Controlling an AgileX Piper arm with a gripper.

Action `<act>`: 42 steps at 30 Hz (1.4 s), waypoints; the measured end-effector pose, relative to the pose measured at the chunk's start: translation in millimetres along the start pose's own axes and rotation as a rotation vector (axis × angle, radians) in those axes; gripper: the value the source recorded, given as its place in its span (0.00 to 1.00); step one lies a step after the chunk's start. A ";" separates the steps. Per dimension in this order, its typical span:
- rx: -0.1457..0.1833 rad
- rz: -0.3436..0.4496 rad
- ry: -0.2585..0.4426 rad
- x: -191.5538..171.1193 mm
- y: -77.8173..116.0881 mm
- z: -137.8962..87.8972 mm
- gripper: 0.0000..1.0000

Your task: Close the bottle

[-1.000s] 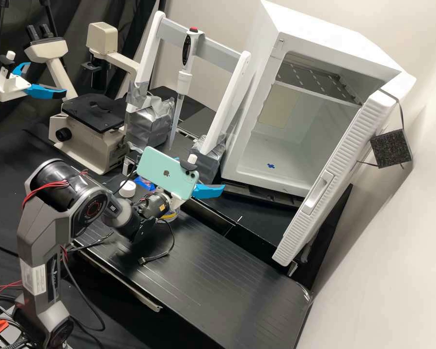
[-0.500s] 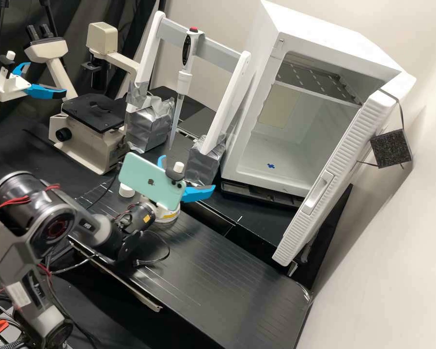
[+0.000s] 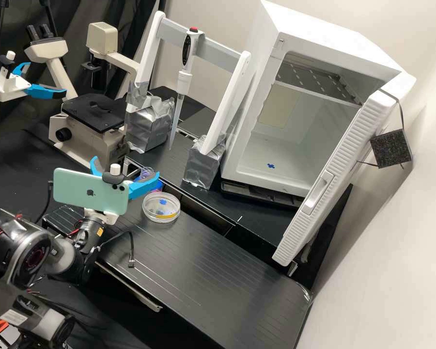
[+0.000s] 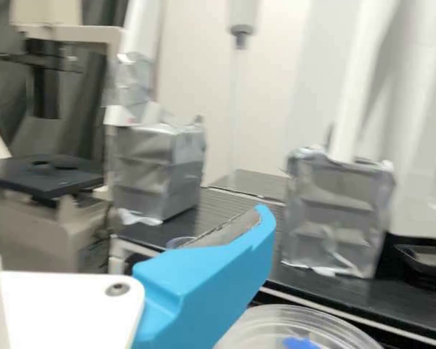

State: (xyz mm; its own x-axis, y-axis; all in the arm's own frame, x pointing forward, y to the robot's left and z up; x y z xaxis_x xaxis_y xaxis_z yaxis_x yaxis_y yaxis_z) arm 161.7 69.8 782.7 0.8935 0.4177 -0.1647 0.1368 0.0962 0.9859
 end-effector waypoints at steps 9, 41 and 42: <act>-0.015 -0.099 -0.028 5.3 -17.9 6.1 1.00; 0.024 -0.129 -0.066 9.6 -18.2 18.8 0.00; 0.024 -0.129 -0.066 9.6 -18.2 18.8 0.00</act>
State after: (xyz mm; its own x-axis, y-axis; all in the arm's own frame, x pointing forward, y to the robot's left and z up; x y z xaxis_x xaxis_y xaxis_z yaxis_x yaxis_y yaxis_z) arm 175.8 55.0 763.7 0.8939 0.3427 -0.2891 0.2620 0.1238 0.9571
